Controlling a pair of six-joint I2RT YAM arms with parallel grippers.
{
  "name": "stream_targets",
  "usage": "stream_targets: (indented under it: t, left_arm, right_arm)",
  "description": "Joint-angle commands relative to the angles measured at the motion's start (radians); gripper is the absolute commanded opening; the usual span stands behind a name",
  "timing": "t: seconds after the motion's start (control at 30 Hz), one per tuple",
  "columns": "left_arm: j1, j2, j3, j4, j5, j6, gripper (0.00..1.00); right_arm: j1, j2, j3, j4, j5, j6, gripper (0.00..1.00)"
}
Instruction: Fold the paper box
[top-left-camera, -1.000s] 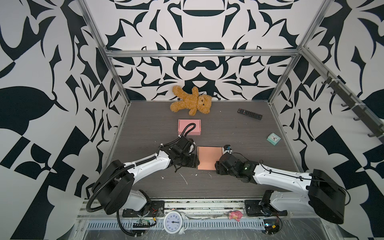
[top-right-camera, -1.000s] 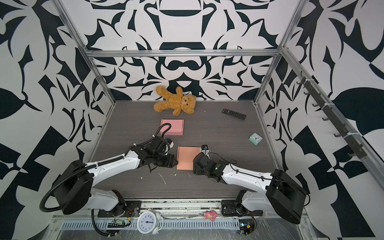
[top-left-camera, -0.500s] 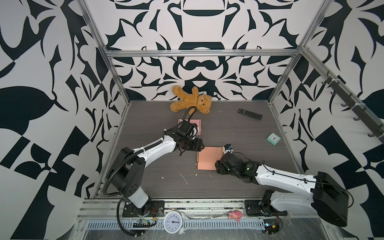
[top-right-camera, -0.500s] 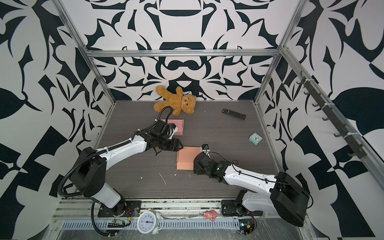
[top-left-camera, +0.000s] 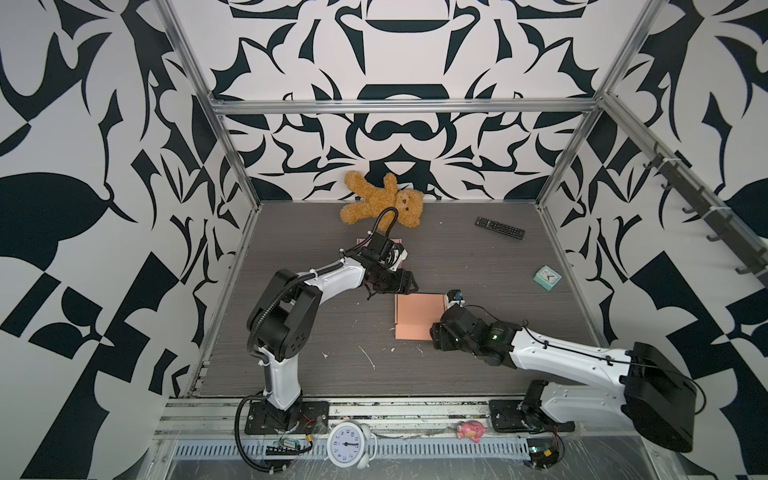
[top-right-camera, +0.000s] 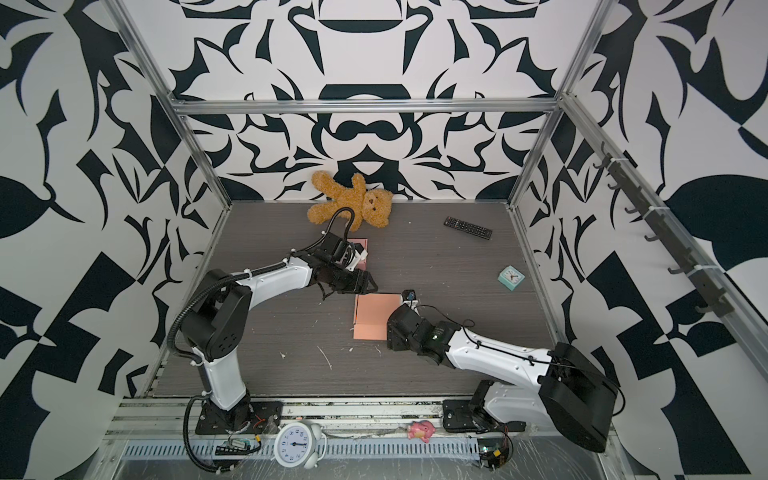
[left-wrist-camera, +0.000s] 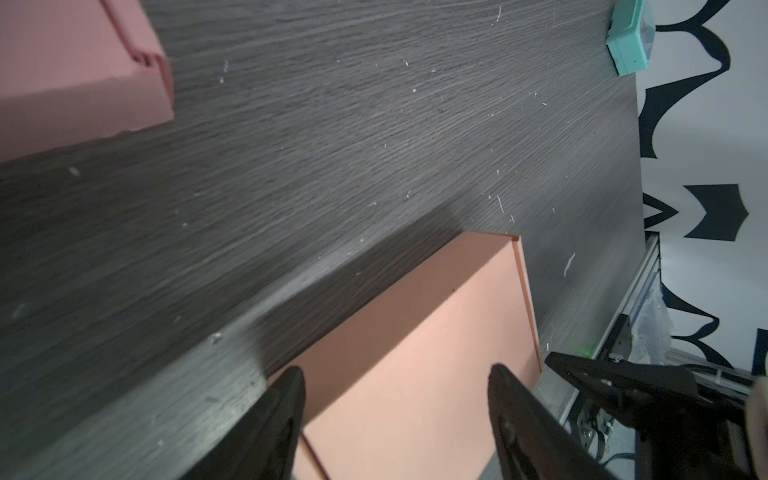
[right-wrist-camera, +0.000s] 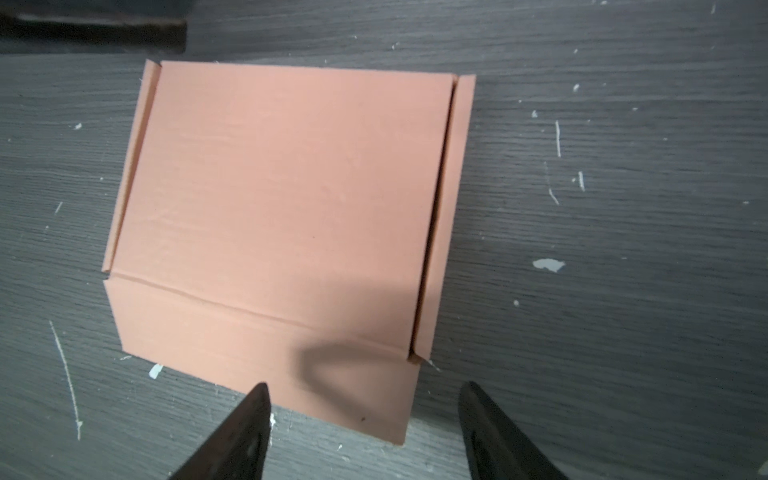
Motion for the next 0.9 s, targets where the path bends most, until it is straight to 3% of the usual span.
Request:
stream_targets:
  t: [0.0, 0.43, 0.87]
  left_arm:
    - [0.005, 0.035, 0.037, -0.011, 0.08, 0.036, 0.74]
    - [0.005, 0.047, 0.008, -0.005, 0.098, 0.041, 0.74]
    - [0.0, -0.039, -0.113, 0.012, 0.096, 0.033, 0.71]
  right_arm:
    - [0.005, 0.001, 0.037, -0.004, -0.003, -0.004, 0.73]
    - [0.005, -0.001, 0.006, 0.007, 0.001, 0.007, 0.73]
    - [0.005, -0.015, -0.026, -0.01, 0.027, 0.012, 0.73]
